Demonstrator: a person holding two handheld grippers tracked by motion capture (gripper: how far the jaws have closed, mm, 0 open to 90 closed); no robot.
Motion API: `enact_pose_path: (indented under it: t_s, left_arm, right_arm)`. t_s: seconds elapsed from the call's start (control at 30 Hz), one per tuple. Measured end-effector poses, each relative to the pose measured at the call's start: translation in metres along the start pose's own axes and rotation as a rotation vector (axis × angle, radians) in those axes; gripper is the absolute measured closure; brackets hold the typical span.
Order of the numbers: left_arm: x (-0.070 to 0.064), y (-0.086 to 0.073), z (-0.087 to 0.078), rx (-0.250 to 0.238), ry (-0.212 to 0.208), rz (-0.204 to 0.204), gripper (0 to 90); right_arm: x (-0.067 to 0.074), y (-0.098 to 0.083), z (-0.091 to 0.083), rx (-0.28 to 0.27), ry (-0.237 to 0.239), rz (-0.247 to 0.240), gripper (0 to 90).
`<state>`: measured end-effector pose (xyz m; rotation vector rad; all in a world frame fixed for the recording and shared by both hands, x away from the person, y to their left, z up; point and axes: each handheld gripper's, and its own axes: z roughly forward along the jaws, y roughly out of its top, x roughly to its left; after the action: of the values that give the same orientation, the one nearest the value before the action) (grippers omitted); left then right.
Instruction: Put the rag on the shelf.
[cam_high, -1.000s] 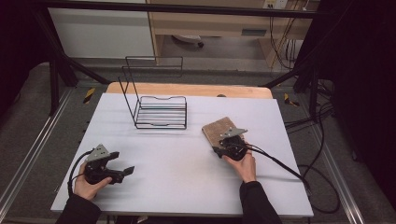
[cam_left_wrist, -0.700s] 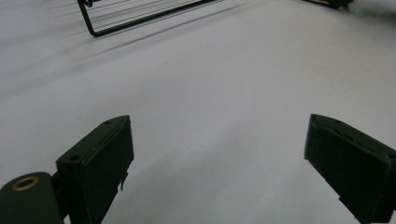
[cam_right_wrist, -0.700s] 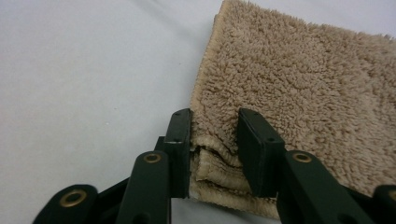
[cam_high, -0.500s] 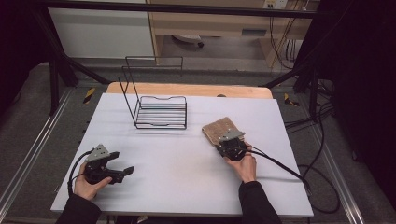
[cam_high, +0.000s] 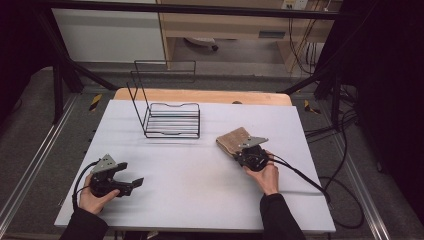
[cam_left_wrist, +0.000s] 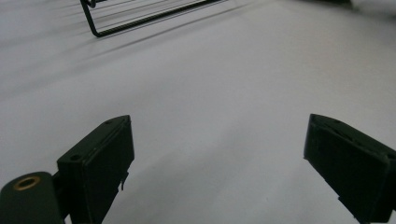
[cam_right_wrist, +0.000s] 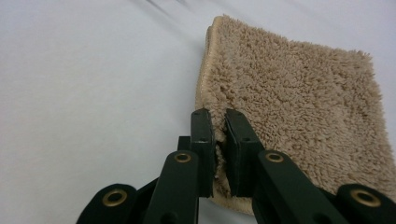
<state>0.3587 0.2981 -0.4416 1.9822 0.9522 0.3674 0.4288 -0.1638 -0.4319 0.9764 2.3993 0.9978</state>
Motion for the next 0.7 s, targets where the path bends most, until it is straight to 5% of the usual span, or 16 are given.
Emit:
enact_pose_path:
  t_s: [0.7]
  left_arm:
    - [-0.002, 0.001, 0.000, 0.005, 0.002, 0.003, 8.2]
  right_arm:
    - [0.045, -0.020, -0.023, -0.025, 0.220, -0.014, 82.9]
